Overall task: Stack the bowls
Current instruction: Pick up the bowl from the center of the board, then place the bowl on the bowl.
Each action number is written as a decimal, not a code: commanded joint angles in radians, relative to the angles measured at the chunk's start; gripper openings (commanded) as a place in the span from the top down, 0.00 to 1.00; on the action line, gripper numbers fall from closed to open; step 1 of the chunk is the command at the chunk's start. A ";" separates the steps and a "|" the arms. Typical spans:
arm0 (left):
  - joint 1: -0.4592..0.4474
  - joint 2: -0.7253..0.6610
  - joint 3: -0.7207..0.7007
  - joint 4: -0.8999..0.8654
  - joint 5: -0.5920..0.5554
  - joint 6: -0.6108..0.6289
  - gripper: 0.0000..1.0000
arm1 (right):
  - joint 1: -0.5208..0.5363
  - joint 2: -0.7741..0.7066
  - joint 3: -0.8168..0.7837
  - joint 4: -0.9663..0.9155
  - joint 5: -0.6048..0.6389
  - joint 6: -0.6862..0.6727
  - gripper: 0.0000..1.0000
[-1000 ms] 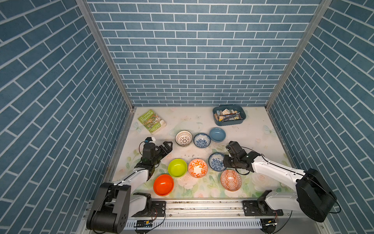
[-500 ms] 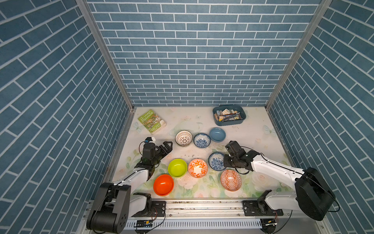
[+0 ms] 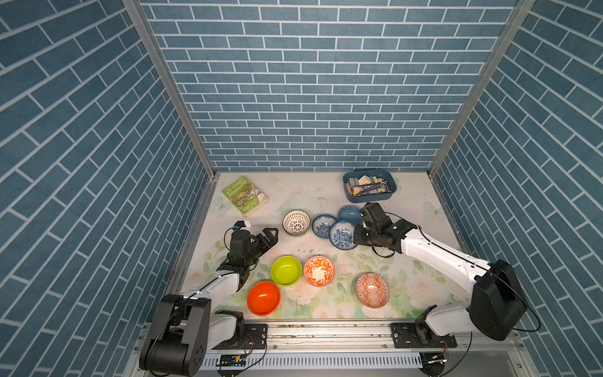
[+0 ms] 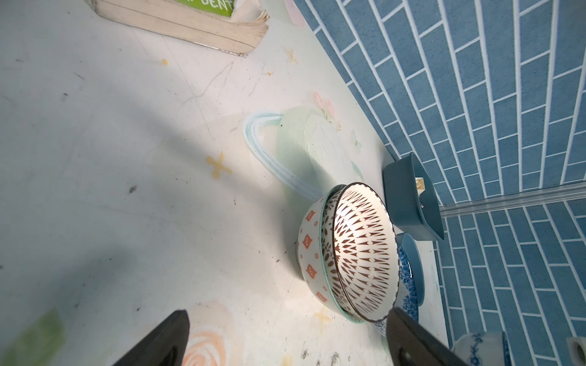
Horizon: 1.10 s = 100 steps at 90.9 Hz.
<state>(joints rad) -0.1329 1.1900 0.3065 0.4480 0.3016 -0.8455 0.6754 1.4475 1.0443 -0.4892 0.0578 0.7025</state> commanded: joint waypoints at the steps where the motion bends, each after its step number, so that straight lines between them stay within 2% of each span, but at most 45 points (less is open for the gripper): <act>1: 0.007 -0.010 0.012 0.022 0.007 0.010 0.00 | -0.002 0.067 0.096 -0.005 0.008 -0.031 1.00; 17: 0.007 -0.015 0.008 0.024 0.008 0.010 0.00 | -0.003 0.189 0.233 -0.005 -0.004 -0.050 1.00; 43: 0.007 -0.022 0.006 0.026 0.010 0.017 0.00 | -0.003 0.335 0.344 0.007 -0.026 -0.065 1.00; 100: 0.011 -0.022 0.003 0.034 0.020 0.019 0.00 | 0.010 0.436 0.387 0.022 -0.024 -0.050 1.00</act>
<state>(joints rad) -0.1310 1.1820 0.3065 0.4637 0.3130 -0.8413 0.6788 1.8854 1.4124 -0.4900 0.0330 0.6537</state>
